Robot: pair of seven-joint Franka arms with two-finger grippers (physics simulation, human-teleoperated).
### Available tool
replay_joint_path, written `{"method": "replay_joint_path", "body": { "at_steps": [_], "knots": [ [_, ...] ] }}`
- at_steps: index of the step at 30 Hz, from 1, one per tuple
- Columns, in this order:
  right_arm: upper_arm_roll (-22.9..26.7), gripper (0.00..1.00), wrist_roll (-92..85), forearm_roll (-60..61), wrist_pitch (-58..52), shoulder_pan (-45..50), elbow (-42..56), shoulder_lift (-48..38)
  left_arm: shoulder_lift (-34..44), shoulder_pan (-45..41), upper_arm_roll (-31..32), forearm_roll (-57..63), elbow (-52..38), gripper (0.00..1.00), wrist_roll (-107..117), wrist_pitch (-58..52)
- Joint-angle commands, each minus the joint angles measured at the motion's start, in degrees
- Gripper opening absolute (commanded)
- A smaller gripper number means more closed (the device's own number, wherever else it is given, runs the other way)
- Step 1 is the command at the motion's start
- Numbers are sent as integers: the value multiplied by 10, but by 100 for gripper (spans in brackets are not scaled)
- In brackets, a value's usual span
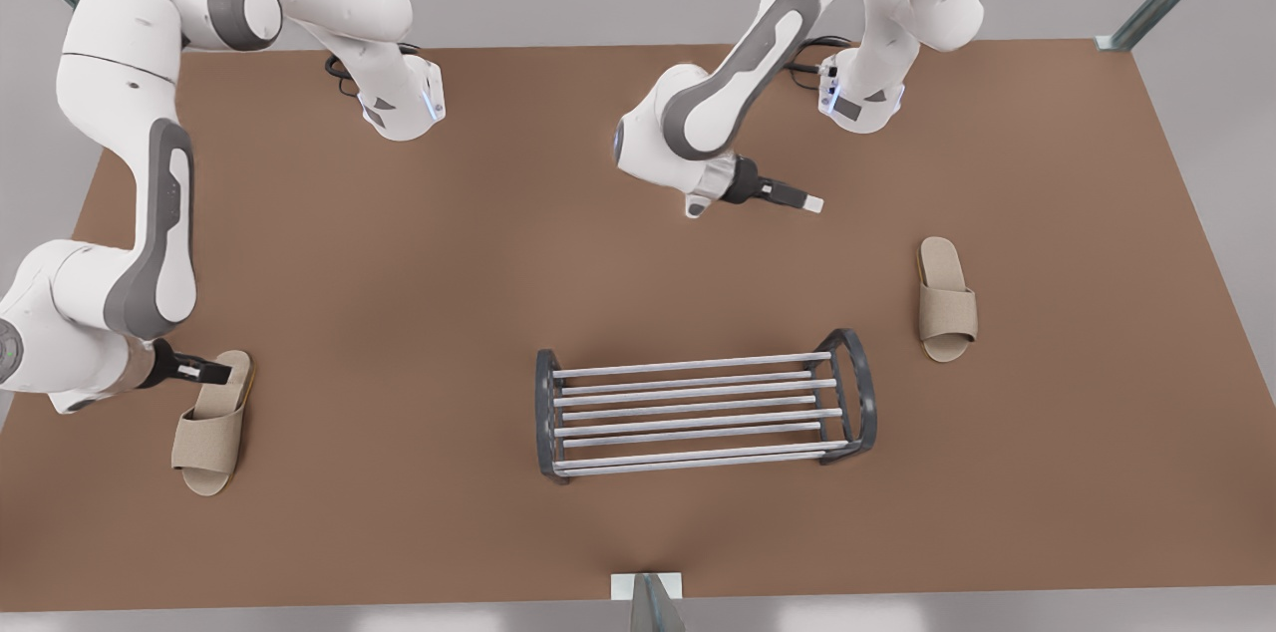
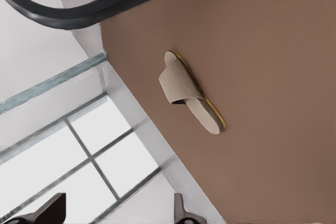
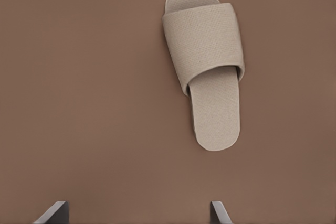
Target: Place the right shoe on the shoe rack with the right arm, and place the left shoe on the shoe rack with the left arm
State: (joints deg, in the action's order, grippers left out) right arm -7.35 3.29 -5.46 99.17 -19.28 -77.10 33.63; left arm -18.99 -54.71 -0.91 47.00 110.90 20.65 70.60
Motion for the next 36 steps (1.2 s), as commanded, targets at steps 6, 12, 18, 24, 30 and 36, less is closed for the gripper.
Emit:
{"method": "replay_joint_path", "body": {
  "at_steps": [6,12,18,24,30,36],
  "knots": [
    [0,100,-300,7,85,-49,-1,45,130,38,-45,127,337,100,1216,552],
    [0,100,-442,21,160,-64,6,94,157,38,-209,426,388,100,1644,763],
    [0,100,-451,22,206,-69,22,132,148,40,-340,709,445,100,1705,855],
    [1,100,-450,20,247,-71,37,155,122,87,-371,808,446,100,1731,889],
    [2,100,-450,21,288,-77,48,186,88,171,-371,887,407,100,1731,888],
    [2,100,-450,21,288,-77,48,189,35,175,-371,905,365,100,1731,888]
  ]
}}
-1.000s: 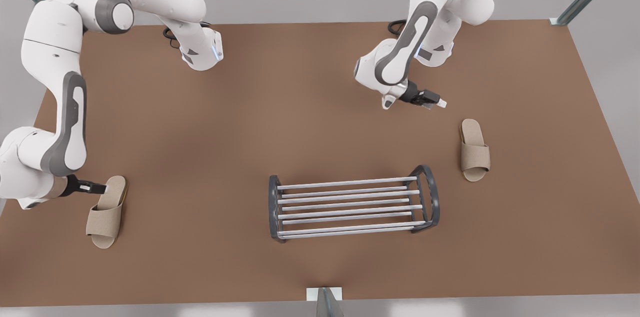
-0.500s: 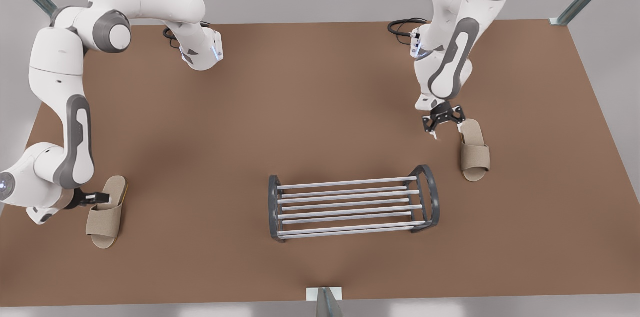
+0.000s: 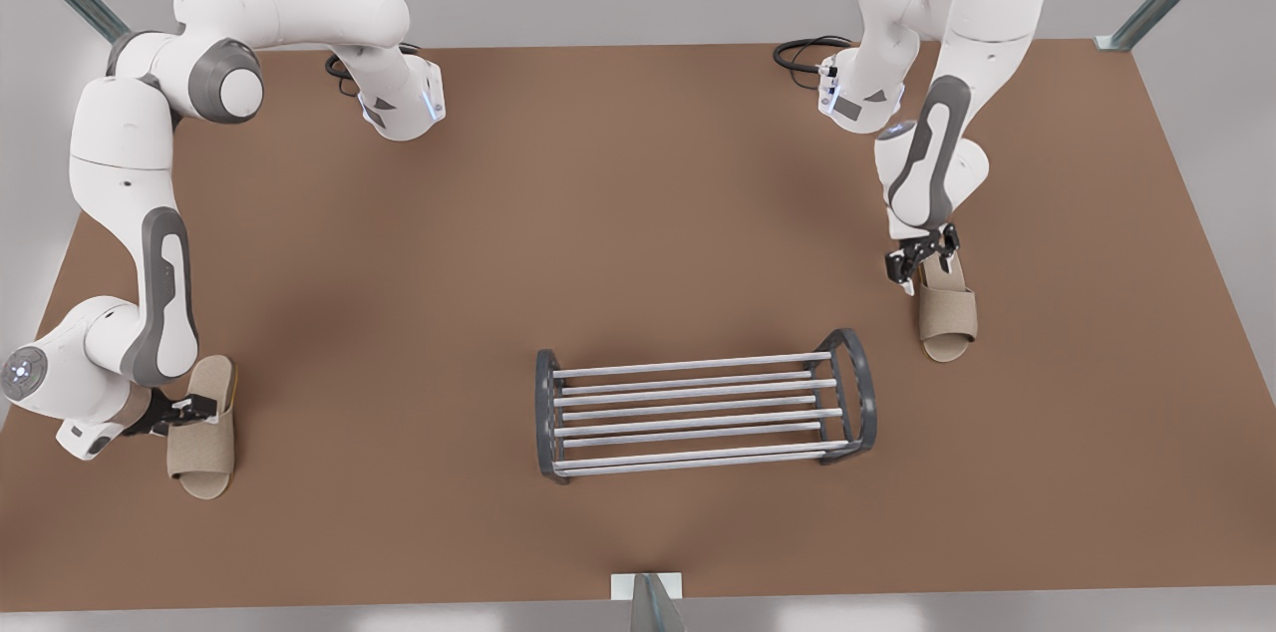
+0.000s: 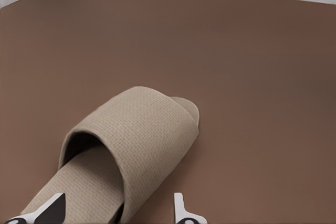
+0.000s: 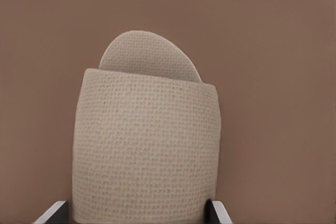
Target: Place the right shoe on the shoe rack with the right arm, and place the left shoe on the shoe rack with the left arm
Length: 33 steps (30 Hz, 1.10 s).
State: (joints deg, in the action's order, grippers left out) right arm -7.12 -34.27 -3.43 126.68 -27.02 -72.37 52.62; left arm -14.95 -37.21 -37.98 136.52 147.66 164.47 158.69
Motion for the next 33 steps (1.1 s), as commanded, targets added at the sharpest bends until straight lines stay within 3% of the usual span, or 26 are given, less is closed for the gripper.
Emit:
{"method": "replay_joint_path", "body": {
  "at_steps": [1,6,22,24,30,31,33],
  "knots": [
    [0,100,-74,1,13,-1,0,-1,-9,-1,0,13,-9,100,292,7],
    [0,100,-81,0,11,-1,0,-4,-13,-6,1,106,-20,100,290,4],
    [0,100,-137,3,24,-12,60,-9,-72,-5,5,103,-79,100,291,0],
    [0,100,-132,4,-39,-17,47,-16,-76,-5,7,103,-79,100,291,0],
    [-1,100,-125,4,-71,-24,40,-17,-96,-4,7,103,-97,100,292,0],
    [-3,100,-123,4,-71,-25,27,-22,-96,-4,7,103,-97,97,292,0],
    [-4,100,-123,4,-72,-27,11,-27,-96,-2,8,99,-97,72,293,0]
  ]
}}
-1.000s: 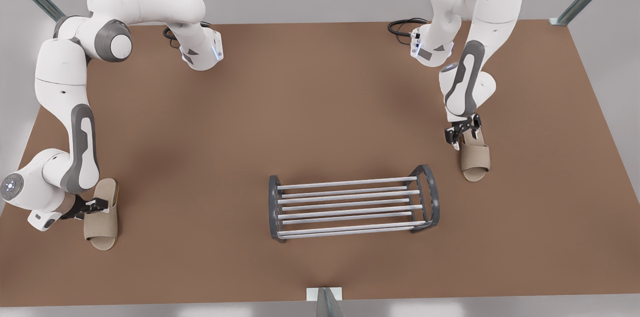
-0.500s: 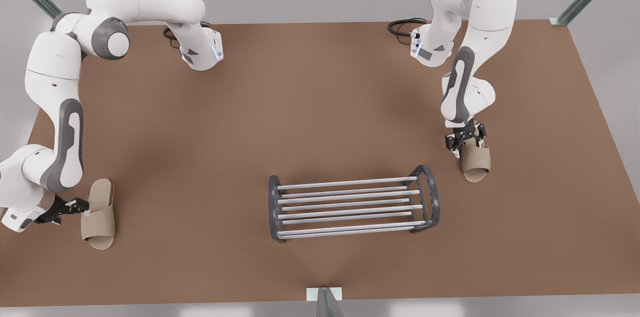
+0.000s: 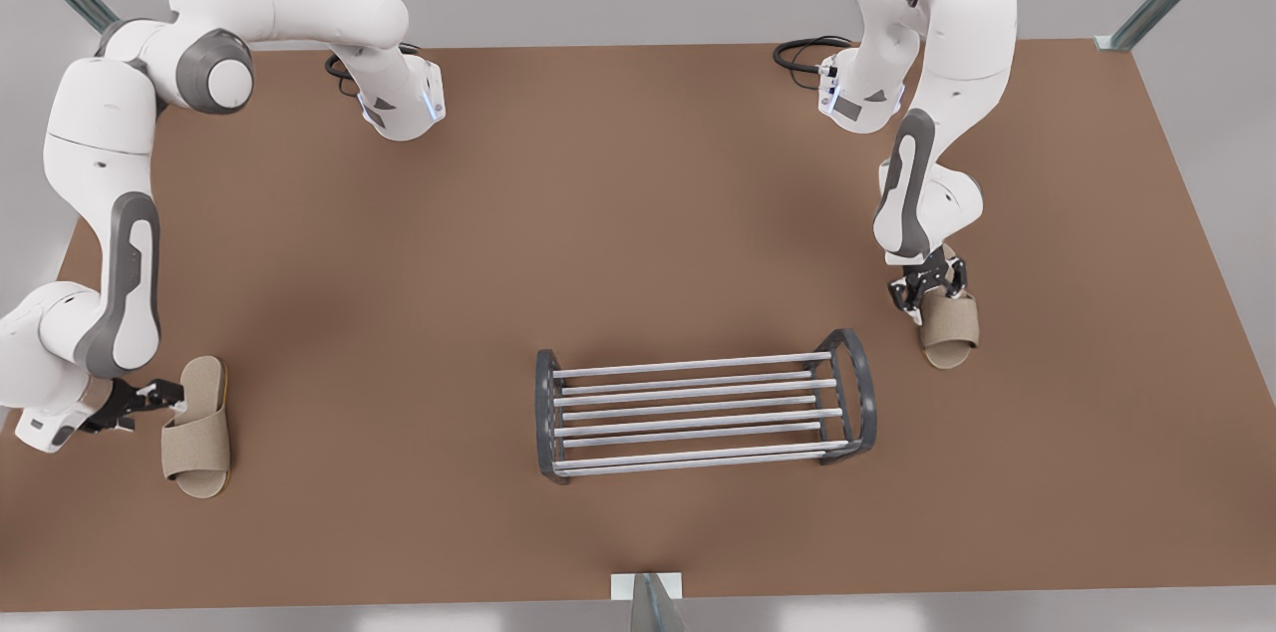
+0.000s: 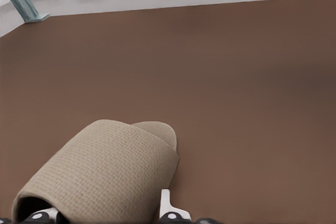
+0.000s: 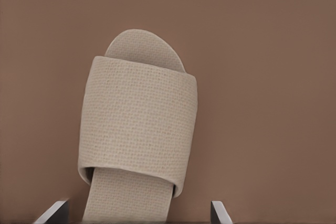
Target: Place the right shoe on the shoe rack with the right arm, and place the left shoe on the shoe rack with the left arm
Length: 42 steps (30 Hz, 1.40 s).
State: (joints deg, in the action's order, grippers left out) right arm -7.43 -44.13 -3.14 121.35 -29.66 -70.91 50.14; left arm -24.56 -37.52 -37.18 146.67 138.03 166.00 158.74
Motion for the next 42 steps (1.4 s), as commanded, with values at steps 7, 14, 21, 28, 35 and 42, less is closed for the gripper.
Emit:
{"method": "replay_joint_path", "body": {
  "at_steps": [7,14,21,28,35,42],
  "knots": [
    [0,100,-2,-3,-17,-6,-13,-6,-2,1,0,-2,-2,41,279,3],
    [0,100,1,-2,13,-7,-7,12,15,-1,-2,-1,-20,26,279,25],
    [0,100,1,-1,67,-2,-7,32,173,2,-55,18,-31,21,273,79],
    [0,100,1,0,100,3,-7,39,341,-154,-32,-87,-142,21,268,125],
    [-1,100,16,1,116,12,-7,50,62,-250,-31,-274,-361,21,268,125],
    [-1,67,16,19,116,18,1,51,-63,-225,-14,-328,-409,21,265,123]
  ]
}}
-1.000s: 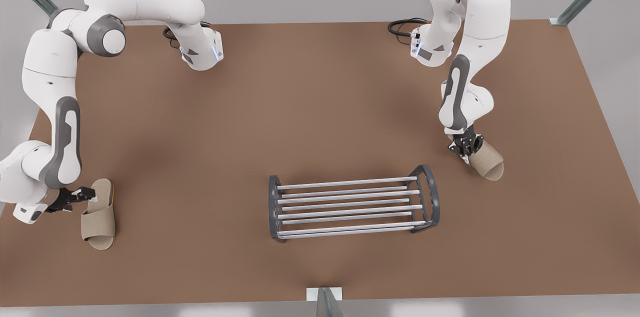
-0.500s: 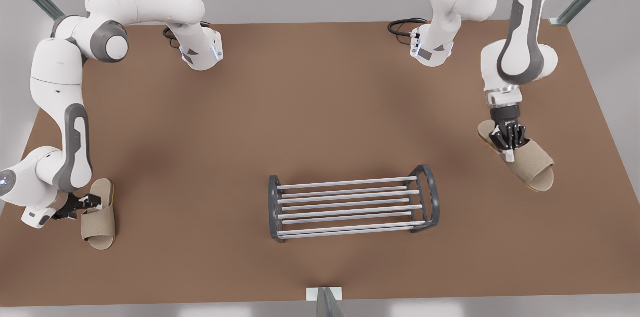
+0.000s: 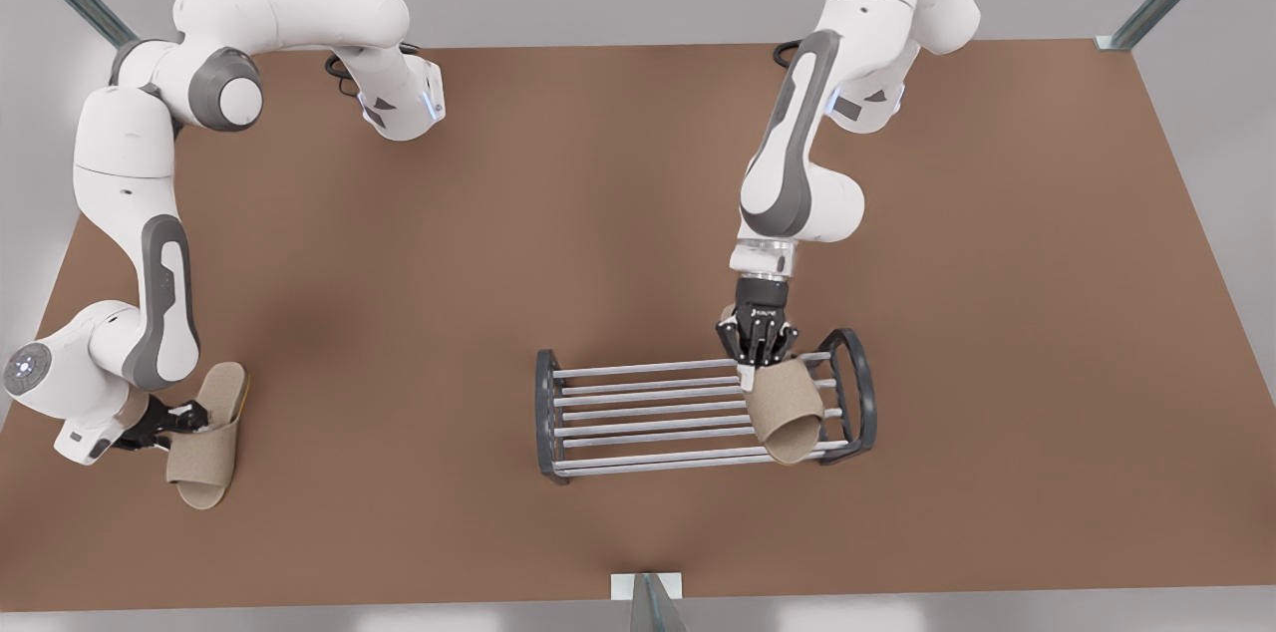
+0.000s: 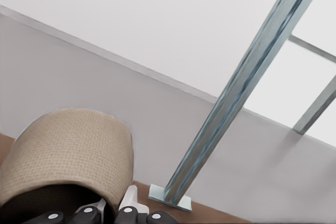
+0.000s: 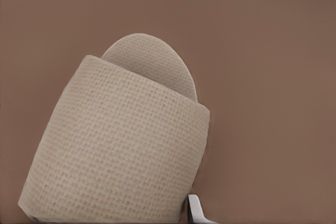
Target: Place the right shoe on the shoe rack with the right arm, and place the left shoe on the shoe rack with the left arm
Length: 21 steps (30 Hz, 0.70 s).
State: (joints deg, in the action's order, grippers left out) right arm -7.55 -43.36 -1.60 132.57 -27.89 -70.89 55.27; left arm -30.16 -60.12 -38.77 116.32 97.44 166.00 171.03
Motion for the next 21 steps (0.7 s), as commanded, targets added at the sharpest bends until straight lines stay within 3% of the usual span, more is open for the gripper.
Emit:
{"method": "replay_joint_path", "body": {
  "at_steps": [1,4,10,12,13,14,15,21],
  "knots": [
    [0,62,8,4,4,1,0,0,-17,1,2,-24,-10,21,265,0],
    [0,54,9,5,4,0,0,1,-36,4,3,-25,-13,21,266,1],
    [-1,50,28,13,-8,4,0,-5,-43,40,23,-21,-12,21,265,2],
    [-1,42,48,14,-31,10,0,-11,-44,43,23,-21,-12,21,266,2],
    [-2,38,62,24,-48,10,1,-16,-44,44,25,-21,-12,33,266,3],
    [-2,26,62,28,-67,10,5,-19,-45,44,25,-19,-12,100,263,2],
    [-1,21,57,27,-82,9,6,-20,-50,44,25,-19,-12,100,263,2],
    [-2,21,60,26,-143,12,9,-38,-59,42,25,-20,-11,100,266,1]
  ]
}}
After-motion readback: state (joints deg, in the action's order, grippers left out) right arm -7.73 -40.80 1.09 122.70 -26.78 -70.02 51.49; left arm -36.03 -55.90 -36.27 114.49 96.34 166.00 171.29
